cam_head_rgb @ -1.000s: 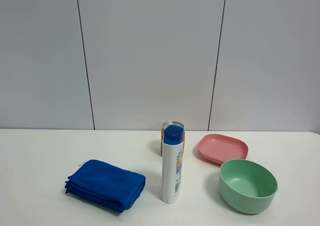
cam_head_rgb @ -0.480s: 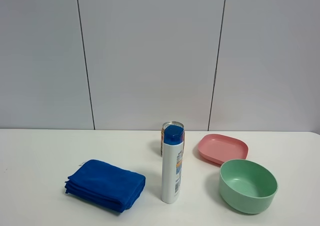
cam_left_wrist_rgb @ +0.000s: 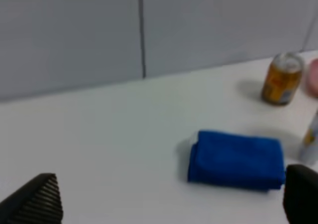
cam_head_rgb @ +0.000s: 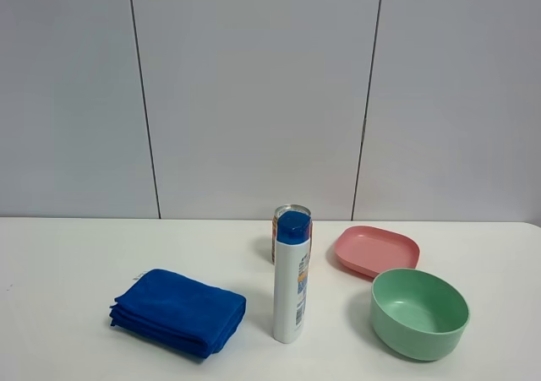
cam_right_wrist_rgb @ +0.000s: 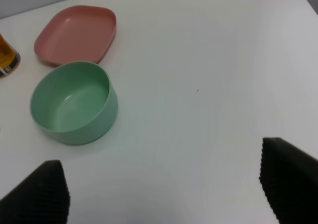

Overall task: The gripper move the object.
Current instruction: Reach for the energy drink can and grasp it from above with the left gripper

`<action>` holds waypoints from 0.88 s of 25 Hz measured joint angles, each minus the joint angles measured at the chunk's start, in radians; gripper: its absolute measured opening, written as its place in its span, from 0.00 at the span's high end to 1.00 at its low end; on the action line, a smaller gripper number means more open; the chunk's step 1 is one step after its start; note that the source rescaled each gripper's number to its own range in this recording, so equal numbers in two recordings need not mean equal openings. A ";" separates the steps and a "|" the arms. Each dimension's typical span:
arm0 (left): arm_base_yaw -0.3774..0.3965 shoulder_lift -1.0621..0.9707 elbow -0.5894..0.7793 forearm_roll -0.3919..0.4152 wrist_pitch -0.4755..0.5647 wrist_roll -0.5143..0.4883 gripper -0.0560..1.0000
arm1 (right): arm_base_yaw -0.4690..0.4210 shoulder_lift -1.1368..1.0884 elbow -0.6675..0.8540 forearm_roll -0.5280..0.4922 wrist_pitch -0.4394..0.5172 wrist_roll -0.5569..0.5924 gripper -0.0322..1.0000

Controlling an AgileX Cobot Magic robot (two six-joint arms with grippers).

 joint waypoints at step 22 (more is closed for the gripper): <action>-0.389 1.099 -0.459 -0.219 -0.136 0.396 0.06 | 0.000 0.000 0.000 0.000 0.000 0.000 0.00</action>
